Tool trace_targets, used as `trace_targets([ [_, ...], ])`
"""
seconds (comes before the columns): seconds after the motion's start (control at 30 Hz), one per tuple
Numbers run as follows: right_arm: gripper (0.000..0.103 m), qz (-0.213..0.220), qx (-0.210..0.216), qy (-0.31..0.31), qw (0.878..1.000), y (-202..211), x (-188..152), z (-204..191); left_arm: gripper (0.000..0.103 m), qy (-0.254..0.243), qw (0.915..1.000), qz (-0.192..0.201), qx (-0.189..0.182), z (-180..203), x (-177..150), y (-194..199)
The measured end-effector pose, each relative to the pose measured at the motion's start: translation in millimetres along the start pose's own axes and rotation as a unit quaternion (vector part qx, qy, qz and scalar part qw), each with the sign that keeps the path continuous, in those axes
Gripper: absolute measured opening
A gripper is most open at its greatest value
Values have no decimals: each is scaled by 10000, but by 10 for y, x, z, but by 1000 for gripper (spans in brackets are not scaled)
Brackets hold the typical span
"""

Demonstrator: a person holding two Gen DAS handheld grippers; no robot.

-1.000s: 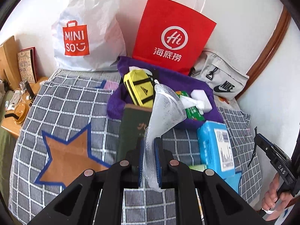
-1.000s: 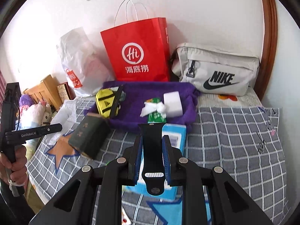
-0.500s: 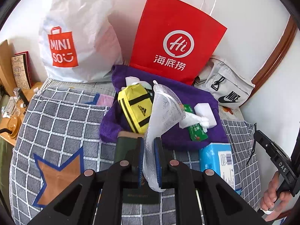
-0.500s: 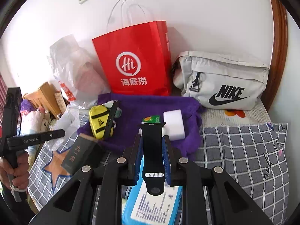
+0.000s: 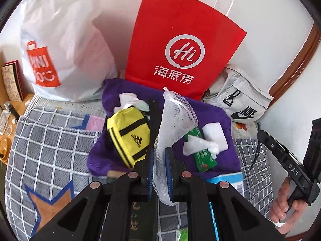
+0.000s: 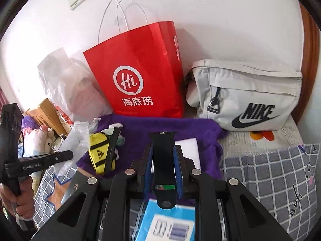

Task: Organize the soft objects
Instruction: 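Carry the strap and mesh bag over the purple towel with both tools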

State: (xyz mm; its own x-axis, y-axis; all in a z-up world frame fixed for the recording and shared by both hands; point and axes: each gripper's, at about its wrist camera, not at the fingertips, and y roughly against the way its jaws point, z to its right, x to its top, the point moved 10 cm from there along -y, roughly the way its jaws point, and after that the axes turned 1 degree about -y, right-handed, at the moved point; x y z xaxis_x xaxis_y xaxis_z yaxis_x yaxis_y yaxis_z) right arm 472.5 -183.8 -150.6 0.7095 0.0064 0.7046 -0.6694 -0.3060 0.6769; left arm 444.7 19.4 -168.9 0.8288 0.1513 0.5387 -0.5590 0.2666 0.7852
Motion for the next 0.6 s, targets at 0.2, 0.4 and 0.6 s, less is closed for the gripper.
trace_targets([
  [0.2,21,-244,-32,195,9995,-304,92,-14,11,2,9998,-124,-124,60,126,-237],
  [0.4,21,-577,-123,235,9980,-616,-60,66,11,39,9994,-295,-171,112,177,-544],
  [0.6,21,-820,-265,153,9962,-733,-155,263,11,103,9986,-411,-314,114,131,-803],
])
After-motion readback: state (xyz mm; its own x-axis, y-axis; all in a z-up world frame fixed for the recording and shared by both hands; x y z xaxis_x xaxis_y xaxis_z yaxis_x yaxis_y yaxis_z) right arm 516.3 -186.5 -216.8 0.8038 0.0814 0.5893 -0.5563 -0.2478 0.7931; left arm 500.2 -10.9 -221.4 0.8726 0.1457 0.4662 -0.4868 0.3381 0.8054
